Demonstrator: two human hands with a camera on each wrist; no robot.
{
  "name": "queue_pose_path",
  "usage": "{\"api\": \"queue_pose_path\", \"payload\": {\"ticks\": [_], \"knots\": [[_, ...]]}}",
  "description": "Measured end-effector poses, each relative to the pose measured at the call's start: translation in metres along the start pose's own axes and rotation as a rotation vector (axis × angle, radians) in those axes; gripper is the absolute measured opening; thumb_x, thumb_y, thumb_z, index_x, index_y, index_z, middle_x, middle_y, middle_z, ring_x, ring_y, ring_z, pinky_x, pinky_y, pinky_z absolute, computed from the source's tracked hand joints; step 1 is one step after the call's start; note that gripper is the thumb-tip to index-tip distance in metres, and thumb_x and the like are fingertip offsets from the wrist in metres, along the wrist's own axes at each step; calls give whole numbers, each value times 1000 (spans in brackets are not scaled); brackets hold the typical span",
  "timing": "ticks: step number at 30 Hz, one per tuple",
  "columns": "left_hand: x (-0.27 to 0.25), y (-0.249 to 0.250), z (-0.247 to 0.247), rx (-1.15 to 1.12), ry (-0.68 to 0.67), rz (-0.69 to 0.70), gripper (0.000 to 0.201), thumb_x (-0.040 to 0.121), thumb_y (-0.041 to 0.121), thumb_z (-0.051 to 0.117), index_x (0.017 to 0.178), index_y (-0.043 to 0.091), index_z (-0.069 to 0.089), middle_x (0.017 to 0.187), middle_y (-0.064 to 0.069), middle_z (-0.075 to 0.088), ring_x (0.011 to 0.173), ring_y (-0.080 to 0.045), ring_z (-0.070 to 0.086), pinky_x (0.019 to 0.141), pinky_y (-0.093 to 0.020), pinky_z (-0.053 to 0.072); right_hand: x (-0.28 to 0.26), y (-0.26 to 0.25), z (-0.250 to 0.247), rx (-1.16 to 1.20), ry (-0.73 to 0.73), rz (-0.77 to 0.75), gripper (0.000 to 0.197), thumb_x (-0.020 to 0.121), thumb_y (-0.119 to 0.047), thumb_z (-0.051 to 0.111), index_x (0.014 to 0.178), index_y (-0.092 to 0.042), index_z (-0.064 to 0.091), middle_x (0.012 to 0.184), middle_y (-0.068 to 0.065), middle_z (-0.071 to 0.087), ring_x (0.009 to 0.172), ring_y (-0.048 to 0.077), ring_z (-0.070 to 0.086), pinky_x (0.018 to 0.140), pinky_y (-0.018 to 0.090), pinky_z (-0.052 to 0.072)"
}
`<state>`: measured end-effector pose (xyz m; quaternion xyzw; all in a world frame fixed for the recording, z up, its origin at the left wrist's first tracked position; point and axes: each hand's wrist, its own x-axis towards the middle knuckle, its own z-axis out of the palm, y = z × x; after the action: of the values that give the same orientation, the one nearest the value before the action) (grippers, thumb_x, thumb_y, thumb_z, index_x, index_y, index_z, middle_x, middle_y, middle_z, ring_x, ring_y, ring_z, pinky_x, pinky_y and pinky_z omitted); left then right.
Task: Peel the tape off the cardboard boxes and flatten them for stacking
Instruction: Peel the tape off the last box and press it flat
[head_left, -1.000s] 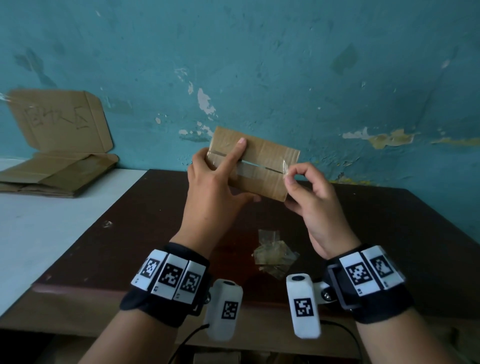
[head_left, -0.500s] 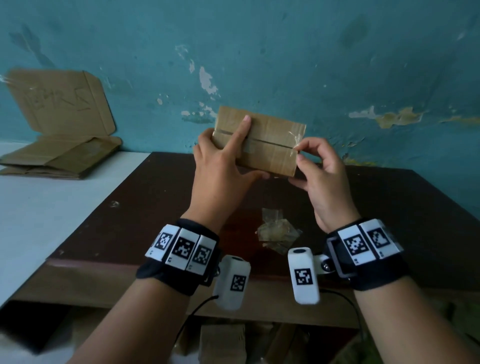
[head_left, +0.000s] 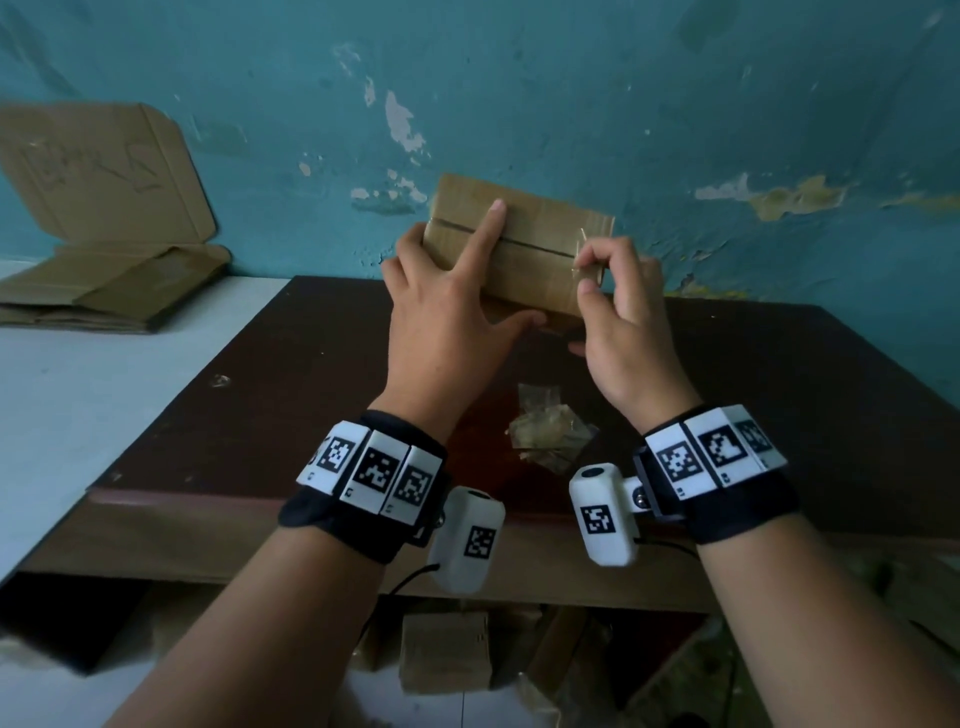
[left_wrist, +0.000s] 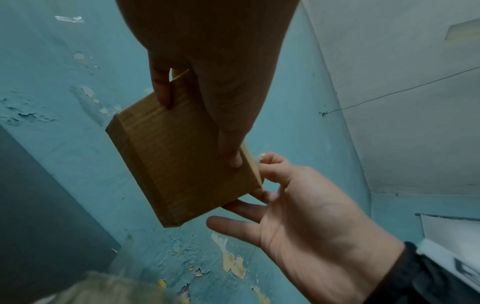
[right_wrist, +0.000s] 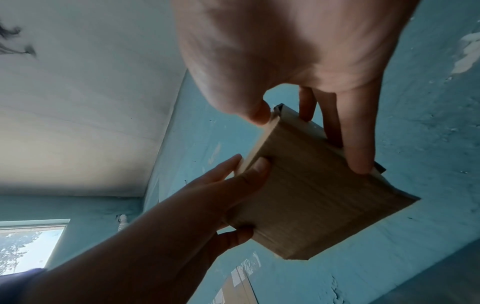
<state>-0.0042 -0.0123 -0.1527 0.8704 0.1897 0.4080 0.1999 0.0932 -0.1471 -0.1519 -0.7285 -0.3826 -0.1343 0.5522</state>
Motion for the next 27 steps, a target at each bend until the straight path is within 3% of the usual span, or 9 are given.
{"api": "queue_pose_path", "payload": {"ticks": [5, 8, 11, 15, 19, 22, 23, 25, 27], "knots": [[-2, 4, -2, -42, -7, -2, 100, 74, 63, 79, 158, 45, 27, 150, -21, 26, 133, -42, 32, 112, -50, 34, 2, -4, -4, -15, 3, -40, 17, 101, -13, 49, 113, -20, 58, 110, -20, 32, 105, -4, 43, 90, 49, 55], [-2, 7, -5, -83, 17, -20, 96, 74, 78, 67, 157, 47, 29, 149, -20, 27, 132, -39, 32, 111, -47, 33, 2, -1, -2, -13, 19, -68, 16, 101, -19, 51, 113, -29, 58, 116, -13, 35, 109, 0, 48, 91, 49, 56], [-1, 8, -8, -182, 22, -59, 79, 81, 80, 55, 153, 53, 33, 147, -15, 29, 133, -34, 30, 114, -45, 29, -7, -2, 5, -10, 22, -101, 22, 102, -24, 55, 117, -39, 61, 130, -2, 34, 112, 0, 51, 96, 45, 56], [-6, 14, -6, -304, 12, -97, 59, 85, 72, 59, 140, 56, 44, 144, -12, 32, 134, -33, 30, 111, -44, 33, -12, -6, 6, -58, -6, -144, 28, 103, -25, 52, 123, -37, 69, 146, 10, 30, 132, 14, 45, 112, 27, 42], [1, 7, -6, -441, 76, -151, 47, 82, 66, 64, 124, 50, 49, 139, -10, 40, 136, -33, 36, 114, -50, 36, -11, -15, -1, -41, 47, -221, 43, 98, -12, 47, 130, -37, 62, 142, 6, 44, 134, 9, 46, 116, 33, 40], [9, -5, -7, -528, 105, -198, 40, 82, 55, 70, 118, 47, 52, 130, -4, 45, 126, -26, 45, 111, -48, 40, -10, -15, 0, 145, 30, -137, 62, 96, -12, 55, 151, -36, 36, 143, 1, 52, 127, 14, 58, 107, 40, 50], [10, -7, -8, -543, 103, -209, 39, 83, 51, 72, 116, 46, 53, 129, -2, 47, 124, -25, 47, 111, -47, 41, -10, -14, -1, 220, 9, -74, 71, 94, -14, 60, 154, -35, 29, 141, 0, 54, 121, 14, 64, 102, 38, 54], [10, -9, -11, -553, 103, -221, 37, 84, 45, 75, 114, 47, 55, 128, -1, 47, 120, -23, 51, 109, -44, 43, -6, -11, -4, 248, -32, 8, 78, 89, -17, 70, 157, -24, 32, 138, -3, 55, 115, 8, 65, 100, 28, 53], [12, -9, -15, -562, 103, -228, 34, 87, 37, 75, 114, 44, 57, 129, -2, 47, 117, -19, 53, 108, -37, 44, -4, -8, -8, 116, -73, -31, 76, 85, -20, 76, 153, -15, 42, 137, -3, 51, 121, -1, 54, 107, 14, 41]]}}
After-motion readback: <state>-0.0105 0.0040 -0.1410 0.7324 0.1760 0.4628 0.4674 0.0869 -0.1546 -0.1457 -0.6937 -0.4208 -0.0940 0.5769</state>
